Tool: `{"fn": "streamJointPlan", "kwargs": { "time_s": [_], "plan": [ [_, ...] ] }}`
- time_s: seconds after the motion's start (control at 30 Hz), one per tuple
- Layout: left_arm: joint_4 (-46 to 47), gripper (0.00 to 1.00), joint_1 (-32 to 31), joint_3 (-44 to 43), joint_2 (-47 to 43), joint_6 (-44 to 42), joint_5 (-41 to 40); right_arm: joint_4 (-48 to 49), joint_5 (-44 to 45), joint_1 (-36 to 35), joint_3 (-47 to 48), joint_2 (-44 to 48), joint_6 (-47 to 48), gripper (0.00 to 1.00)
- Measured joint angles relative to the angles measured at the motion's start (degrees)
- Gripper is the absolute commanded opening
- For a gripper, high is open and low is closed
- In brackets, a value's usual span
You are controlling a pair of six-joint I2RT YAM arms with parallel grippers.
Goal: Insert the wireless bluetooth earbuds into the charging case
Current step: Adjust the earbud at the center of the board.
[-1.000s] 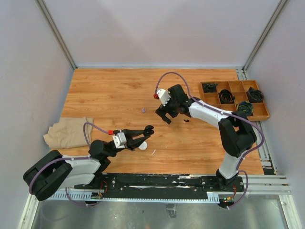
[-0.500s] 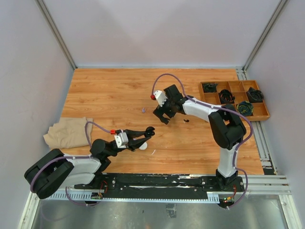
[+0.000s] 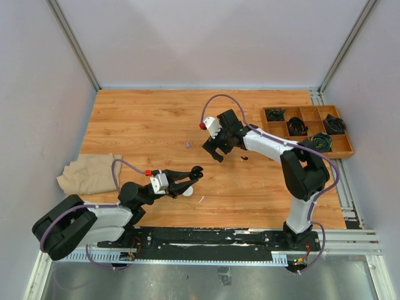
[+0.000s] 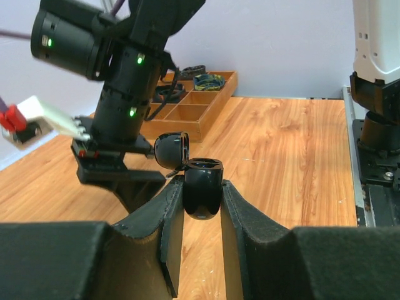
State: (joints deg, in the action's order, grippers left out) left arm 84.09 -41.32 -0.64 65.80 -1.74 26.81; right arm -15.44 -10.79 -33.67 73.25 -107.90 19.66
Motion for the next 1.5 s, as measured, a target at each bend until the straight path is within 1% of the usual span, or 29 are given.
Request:
{"fn": "streamJointPlan", "kwargs": {
  "time_s": [0.23, 0.43, 0.6, 0.7, 0.83, 0.93, 1.07, 1.2, 1.3, 1.5],
  "plan": [
    [0.13, 0.0, 0.0, 0.0, 0.0, 0.02, -0.81, 0.48, 2.27, 0.02, -3.82, 11.58, -0.02, 0.99],
    [0.28, 0.0, 0.0, 0.0, 0.0, 0.04, -2.1, 1.53, 6.23, 0.74, -8.81, 20.06, -0.02, 0.99],
    [0.35, 0.0, 0.0, 0.0, 0.0, 0.07, -3.13, 1.9, 11.34, 1.64, -12.33, 23.8, -12.44, 0.98],
    [0.37, 0.0, 0.0, 0.0, 0.0, 0.09, -3.65, 1.92, 13.57, 2.73, -14.97, 25.53, -17.73, 1.0],
    [0.52, 0.0, 0.0, 0.0, 0.0, 0.26, -4.09, 2.32, 14.47, 4.26, -18.71, 27.45, -22.21, 0.94],
    [0.68, 0.0, 0.0, 0.0, 0.0, 0.33, -4.28, 2.36, 14.58, 4.61, -19.87, 27.74, -24.52, 0.91],
    [0.68, 0.0, 0.0, 0.0, 0.0, 0.46, -4.52, 3.58, 13.79, 4.87, -19.93, 26.77, -26.29, 0.85],
    [0.66, 0.0, 0.0, 0.0, 0.0, 0.46, -4.74, 6.49, 9.73, 5.14, -19.91, 22.73, -26.45, 0.78],
    [0.63, 0.0, 0.0, 0.0, 0.0, 0.44, -4.83, 8.26, 5.84, 5.14, -19.69, 19.28, -25.94, 0.72],
    [0.63, 0.0, 0.0, 0.0, 0.0, 0.44, -5.22, 10.03, 0.63, 4.76, -15.5, 12.68, -24.11, 0.65]
  ]
}}
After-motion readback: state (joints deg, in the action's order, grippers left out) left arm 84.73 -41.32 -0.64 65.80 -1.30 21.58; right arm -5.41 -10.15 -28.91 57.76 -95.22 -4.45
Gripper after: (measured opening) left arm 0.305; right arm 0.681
